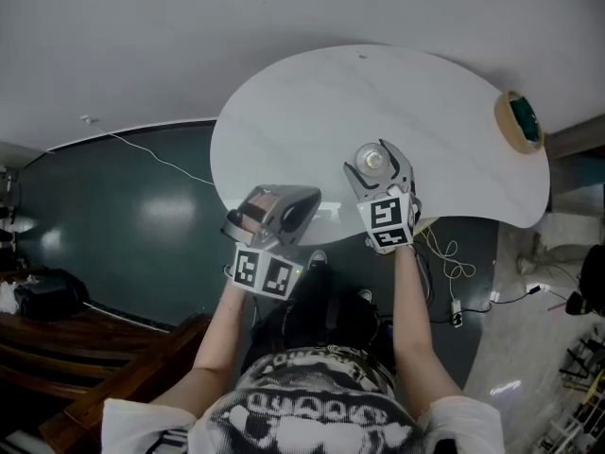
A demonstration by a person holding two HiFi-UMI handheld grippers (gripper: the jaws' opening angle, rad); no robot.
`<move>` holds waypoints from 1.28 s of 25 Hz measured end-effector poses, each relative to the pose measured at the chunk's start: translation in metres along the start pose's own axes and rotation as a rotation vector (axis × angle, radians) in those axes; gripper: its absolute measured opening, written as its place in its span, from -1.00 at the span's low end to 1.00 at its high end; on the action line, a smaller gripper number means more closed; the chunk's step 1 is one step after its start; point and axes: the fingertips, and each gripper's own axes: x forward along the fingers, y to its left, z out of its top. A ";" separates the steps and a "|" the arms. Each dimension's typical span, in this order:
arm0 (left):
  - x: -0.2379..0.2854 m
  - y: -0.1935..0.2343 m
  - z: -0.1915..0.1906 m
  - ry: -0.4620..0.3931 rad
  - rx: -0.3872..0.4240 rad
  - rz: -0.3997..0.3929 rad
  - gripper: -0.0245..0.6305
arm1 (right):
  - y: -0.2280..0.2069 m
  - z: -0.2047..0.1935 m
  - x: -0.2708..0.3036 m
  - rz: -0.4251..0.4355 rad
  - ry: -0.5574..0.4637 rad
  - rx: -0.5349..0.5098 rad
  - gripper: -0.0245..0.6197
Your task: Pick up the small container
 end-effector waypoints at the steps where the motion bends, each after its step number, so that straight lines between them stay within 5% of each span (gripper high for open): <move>1: 0.001 -0.001 0.004 -0.003 0.002 0.002 -0.88 | 0.001 0.001 -0.007 -0.001 -0.002 0.000 0.16; 32: -0.078 -0.115 0.131 0.040 0.025 0.119 -0.88 | 0.068 -0.023 -0.240 0.105 -0.108 -0.032 0.16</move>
